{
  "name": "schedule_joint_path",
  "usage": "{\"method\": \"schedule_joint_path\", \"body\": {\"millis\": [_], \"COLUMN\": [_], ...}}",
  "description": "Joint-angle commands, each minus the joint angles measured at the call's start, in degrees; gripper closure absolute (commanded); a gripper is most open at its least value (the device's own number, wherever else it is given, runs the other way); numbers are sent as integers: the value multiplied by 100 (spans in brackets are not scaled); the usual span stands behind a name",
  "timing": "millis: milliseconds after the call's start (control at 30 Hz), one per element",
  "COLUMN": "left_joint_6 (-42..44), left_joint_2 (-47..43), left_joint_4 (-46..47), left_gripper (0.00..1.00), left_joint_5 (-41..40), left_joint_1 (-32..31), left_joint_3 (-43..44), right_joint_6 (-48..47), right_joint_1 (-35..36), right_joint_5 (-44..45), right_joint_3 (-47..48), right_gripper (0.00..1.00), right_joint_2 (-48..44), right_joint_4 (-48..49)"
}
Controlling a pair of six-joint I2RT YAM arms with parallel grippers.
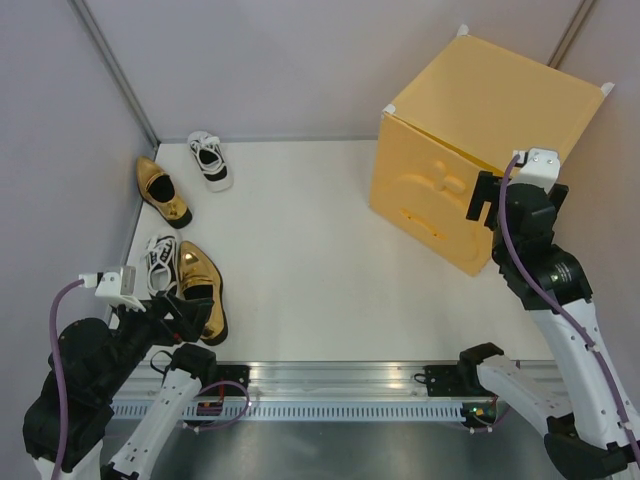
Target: Place and organize the shoes in the shoe cabinet
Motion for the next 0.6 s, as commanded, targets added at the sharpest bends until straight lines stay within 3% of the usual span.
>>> {"method": "schedule_joint_path", "body": {"millis": [0,233,567], "left_joint_6": [69,69,96], "left_joint_2": [43,25,-63], "left_joint_4": [67,23,-73], "left_gripper": [0,0,0], "left_joint_5": [118,127,56], "left_joint_1": [-22,-22,-22], "left_joint_3": [-26,-26,35], "right_joint_6": [27,-131,-430], "right_joint_1": [-51,-350,-508], "right_joint_5": [477,276,-1077], "right_joint_3": [49,-153,-294], "right_gripper": [2,2,2], "right_joint_2": [84,120,-197], "right_joint_4": [189,584,760]}}
